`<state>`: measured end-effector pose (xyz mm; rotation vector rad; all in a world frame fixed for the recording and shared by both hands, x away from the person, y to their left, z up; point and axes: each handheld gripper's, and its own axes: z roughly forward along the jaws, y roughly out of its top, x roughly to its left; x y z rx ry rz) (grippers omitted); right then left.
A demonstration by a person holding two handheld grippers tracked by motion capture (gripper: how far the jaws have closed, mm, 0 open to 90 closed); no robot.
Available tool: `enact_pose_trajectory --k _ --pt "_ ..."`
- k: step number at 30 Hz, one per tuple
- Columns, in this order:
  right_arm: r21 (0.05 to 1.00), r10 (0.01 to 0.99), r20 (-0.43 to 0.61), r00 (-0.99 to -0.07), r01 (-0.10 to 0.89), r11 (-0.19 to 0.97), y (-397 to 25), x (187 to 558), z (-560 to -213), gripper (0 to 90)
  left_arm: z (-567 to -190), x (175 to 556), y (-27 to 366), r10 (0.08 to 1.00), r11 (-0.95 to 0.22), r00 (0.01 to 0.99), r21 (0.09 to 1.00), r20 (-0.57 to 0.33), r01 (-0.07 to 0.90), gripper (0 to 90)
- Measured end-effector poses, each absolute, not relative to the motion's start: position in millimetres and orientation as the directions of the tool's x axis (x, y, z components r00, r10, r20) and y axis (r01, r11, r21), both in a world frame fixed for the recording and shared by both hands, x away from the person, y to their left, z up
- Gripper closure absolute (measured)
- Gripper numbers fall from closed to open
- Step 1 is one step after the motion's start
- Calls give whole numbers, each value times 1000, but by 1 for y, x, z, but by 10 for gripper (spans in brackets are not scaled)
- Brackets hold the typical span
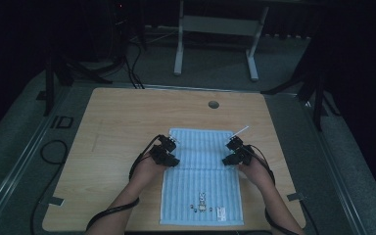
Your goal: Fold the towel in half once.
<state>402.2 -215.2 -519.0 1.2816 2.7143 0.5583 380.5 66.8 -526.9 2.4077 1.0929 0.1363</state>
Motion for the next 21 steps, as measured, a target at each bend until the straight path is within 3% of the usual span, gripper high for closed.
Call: enact_pose_trajectory --k 9,15,21 --pt "388 760 57 -647 716 581 -217 411 -495 687 -511 392 83 769 -505 629 494 -116 708 630" --pt "405 829 24 -558 763 503 -238 445 -466 656 -494 423 93 819 -441 562 502 -113 744 560" --pt "390 866 41 -499 806 446 -241 468 -476 613 -501 445 89 844 -412 526 497 -108 764 510"
